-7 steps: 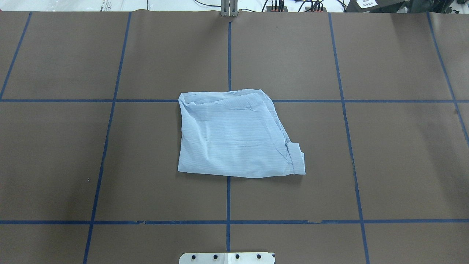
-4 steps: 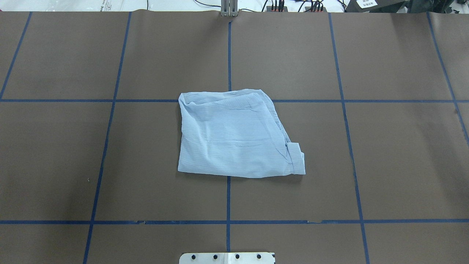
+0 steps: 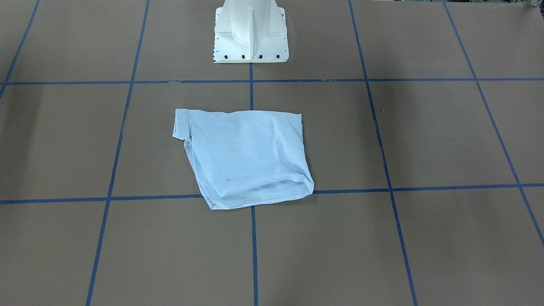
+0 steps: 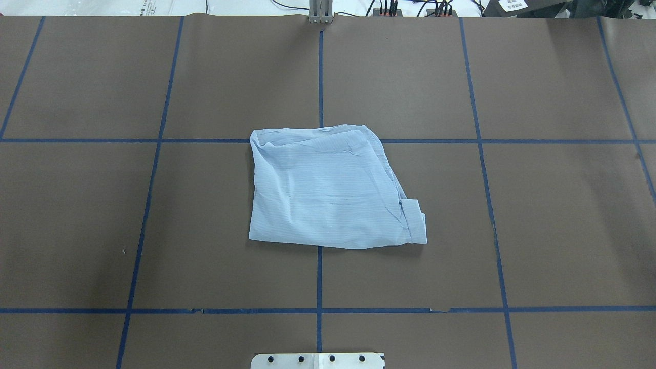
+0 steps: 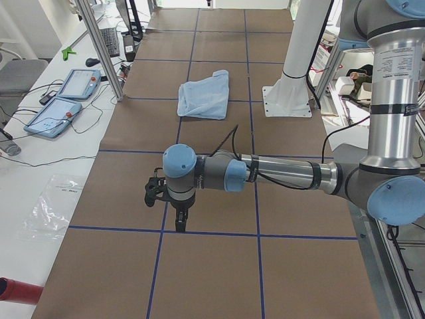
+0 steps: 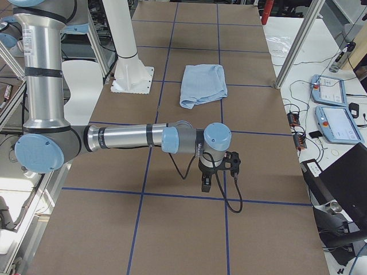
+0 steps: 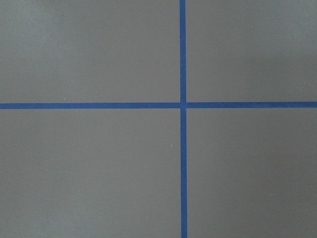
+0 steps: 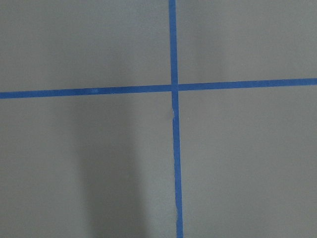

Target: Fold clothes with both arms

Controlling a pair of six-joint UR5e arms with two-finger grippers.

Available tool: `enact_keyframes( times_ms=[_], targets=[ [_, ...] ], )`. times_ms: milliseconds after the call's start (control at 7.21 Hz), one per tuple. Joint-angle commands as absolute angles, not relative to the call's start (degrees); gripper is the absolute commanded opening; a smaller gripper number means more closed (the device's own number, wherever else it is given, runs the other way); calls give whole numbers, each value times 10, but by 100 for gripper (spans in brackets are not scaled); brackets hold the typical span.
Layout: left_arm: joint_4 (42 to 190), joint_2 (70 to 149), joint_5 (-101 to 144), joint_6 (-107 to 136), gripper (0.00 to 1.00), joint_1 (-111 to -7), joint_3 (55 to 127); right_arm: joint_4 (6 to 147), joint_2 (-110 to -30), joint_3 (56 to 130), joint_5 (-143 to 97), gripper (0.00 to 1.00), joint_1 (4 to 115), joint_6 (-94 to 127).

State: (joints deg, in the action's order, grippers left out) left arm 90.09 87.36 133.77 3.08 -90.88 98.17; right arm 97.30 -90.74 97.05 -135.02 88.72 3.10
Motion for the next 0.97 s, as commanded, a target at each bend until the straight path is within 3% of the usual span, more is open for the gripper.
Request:
enact_keyframes(
  times_ms=[0, 832],
  targets=[
    [902, 874, 1338, 31, 100, -909, 981, 973, -907, 970, -1351, 100, 887, 32],
    [901, 874, 1338, 31, 100, -909, 982, 973, -904, 976, -1352, 100, 887, 33]
  ],
)
